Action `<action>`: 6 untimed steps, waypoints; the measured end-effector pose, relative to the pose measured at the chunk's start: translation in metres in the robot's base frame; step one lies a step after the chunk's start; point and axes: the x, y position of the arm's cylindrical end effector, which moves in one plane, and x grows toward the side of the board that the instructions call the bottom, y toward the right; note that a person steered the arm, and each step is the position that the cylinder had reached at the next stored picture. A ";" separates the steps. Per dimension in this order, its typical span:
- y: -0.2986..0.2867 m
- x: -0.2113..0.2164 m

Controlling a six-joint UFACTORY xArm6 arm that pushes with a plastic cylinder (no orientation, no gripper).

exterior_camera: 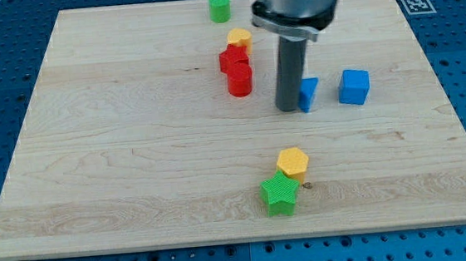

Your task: Move the yellow heart to the top of the red star

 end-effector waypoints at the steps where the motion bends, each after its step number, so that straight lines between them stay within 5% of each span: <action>1: 0.034 -0.001; 4: 0.017 -0.092; 6: -0.045 -0.109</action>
